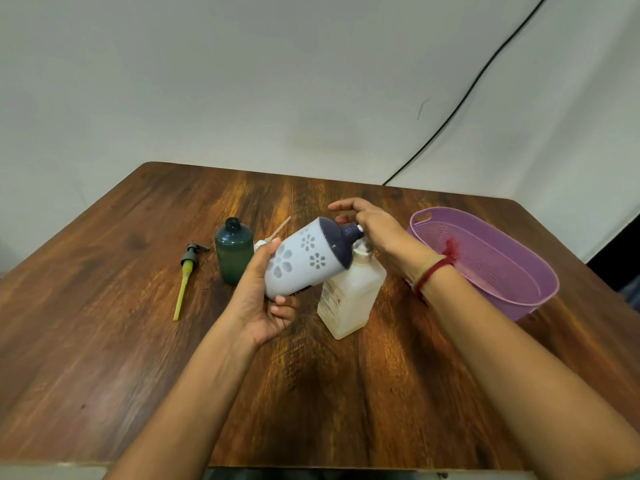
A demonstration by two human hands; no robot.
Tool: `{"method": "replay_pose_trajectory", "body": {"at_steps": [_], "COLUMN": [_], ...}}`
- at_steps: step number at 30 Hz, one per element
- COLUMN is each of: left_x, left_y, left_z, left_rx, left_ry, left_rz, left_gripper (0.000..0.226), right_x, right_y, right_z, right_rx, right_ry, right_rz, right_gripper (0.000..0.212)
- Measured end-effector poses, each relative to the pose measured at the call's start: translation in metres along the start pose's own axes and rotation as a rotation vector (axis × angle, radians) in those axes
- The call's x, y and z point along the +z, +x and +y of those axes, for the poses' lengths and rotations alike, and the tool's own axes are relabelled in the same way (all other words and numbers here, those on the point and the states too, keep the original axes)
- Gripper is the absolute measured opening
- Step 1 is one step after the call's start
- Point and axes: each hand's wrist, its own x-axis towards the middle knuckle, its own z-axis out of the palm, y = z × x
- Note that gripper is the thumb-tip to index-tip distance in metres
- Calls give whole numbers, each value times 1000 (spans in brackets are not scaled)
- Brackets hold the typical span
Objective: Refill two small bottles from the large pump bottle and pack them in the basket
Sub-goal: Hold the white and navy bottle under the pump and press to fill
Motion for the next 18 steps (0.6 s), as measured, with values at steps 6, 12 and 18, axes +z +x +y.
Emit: {"method": "replay_pose_trajectory", "body": {"at_steps": [6,12,18], "left_x": [1,2,3], "left_y": [2,0,3], "left_z": [3,0,-2], "left_rx": [34,27,24], "left_ry": [21,-4,2], "left_rz": [23,23,45], "left_gripper": [34,34,35], "right_x": [1,-2,0], "right_y": [0,-2,-7], "right_z": [9,-5,2], "right_rx": [-28,19,-5], "right_ry": [3,-63,23], "right_rz": [-16,-61,-20], "right_gripper": [42,40,41]}}
